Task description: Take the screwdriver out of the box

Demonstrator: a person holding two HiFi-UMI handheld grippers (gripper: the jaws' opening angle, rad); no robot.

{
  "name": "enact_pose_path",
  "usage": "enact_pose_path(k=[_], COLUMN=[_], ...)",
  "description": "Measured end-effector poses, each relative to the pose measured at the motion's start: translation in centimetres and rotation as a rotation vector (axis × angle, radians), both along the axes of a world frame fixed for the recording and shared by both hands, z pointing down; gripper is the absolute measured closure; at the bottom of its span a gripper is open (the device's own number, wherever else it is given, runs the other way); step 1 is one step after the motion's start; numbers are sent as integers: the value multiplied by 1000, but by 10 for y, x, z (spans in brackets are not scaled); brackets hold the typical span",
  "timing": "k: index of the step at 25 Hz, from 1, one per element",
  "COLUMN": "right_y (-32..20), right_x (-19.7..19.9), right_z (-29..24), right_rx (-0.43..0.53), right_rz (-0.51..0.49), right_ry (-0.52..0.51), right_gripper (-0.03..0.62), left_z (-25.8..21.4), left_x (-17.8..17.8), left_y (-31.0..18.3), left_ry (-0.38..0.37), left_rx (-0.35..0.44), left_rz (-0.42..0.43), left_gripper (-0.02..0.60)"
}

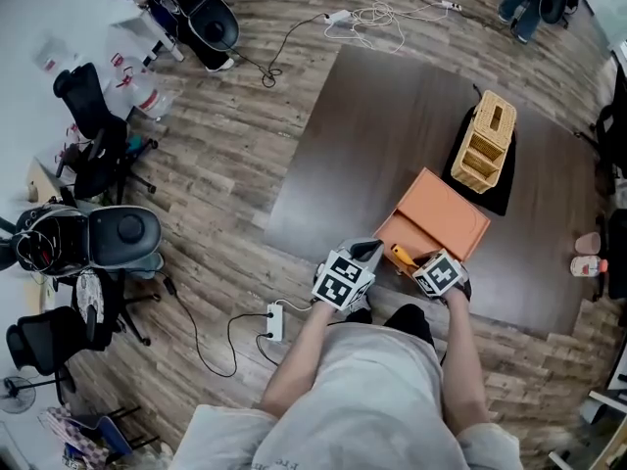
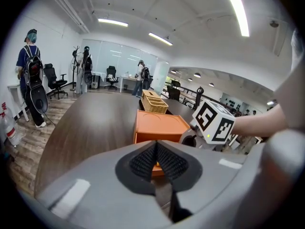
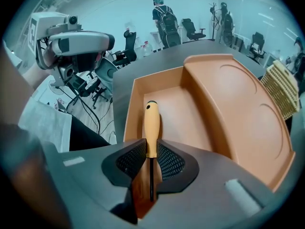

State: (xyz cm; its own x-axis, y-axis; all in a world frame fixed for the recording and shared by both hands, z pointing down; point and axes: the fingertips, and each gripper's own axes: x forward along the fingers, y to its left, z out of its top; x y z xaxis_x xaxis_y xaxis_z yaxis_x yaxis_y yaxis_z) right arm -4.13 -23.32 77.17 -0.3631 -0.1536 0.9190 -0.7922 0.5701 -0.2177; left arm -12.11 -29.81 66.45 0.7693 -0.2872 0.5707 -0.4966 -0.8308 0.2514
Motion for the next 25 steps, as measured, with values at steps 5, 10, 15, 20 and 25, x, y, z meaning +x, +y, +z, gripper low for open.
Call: enact_pose_path(k=[5,10,15,20,25], right_y=[-8,-14,-20,-18,-21], right_x=[4,7,6,10,9], right_z=[-10,-22,-31,-40,-55], right_rx=[70,126,167,208,254], right_rz=[57,111,134,151,170], right_ry=[-34,-60,-85,-117,-150], right_gripper=[525,526,525,526,526], left_z=[0,-1,-3,-3,-5], left_x=[4,4,4,13,18], left_y=[6,11,12,21,26], left_ry=[-6,-15,-17,-22,-21], left_rx=[4,10,21,19,7], left_rz=[9,0,-11,-19,-45], left_gripper=[528,528,528,528,528])
